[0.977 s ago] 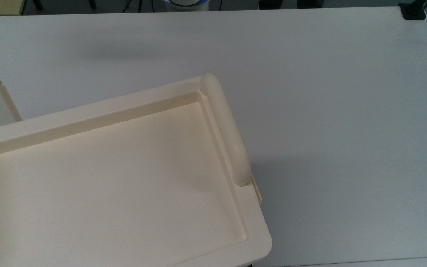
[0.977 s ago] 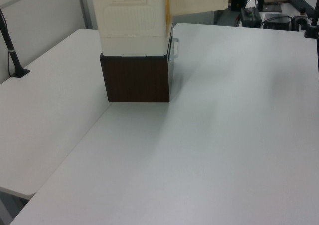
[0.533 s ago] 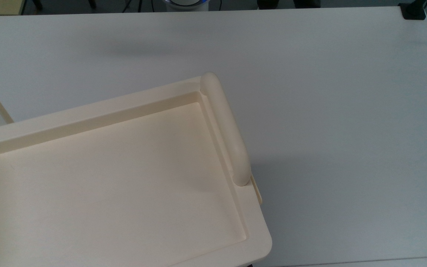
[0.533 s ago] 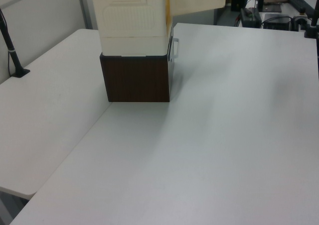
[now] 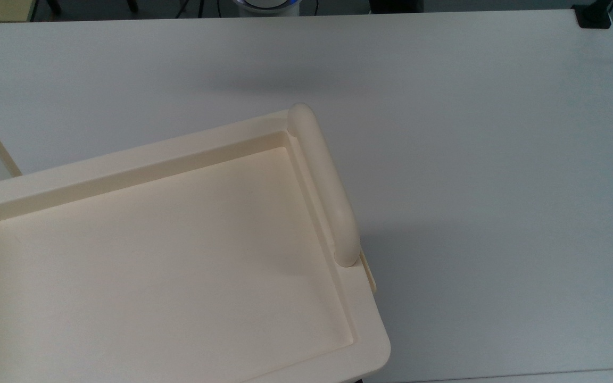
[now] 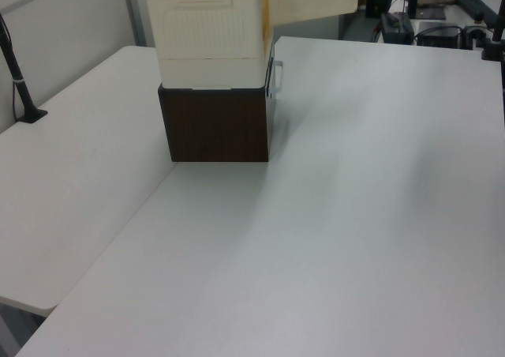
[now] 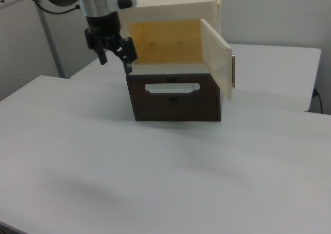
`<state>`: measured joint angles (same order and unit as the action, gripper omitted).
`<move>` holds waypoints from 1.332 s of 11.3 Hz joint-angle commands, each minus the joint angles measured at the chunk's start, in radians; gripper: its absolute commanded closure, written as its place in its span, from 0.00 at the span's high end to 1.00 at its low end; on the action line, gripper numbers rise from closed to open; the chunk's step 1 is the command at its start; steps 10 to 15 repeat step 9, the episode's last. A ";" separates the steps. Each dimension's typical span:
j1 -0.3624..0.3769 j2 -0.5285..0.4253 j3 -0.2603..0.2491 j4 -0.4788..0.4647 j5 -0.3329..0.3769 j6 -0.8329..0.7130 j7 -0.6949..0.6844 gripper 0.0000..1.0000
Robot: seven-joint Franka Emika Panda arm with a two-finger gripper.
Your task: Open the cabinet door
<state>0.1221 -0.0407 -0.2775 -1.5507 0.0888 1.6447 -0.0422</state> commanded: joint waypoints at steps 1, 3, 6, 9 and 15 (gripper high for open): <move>0.102 -0.011 -0.009 -0.009 -0.055 -0.089 0.104 1.00; 0.125 0.016 0.027 -0.019 -0.131 -0.089 0.099 1.00; 0.108 0.032 0.063 -0.016 -0.161 -0.078 0.105 1.00; 0.106 0.032 0.063 -0.014 -0.158 -0.078 0.105 1.00; 0.106 0.032 0.063 -0.014 -0.158 -0.078 0.105 1.00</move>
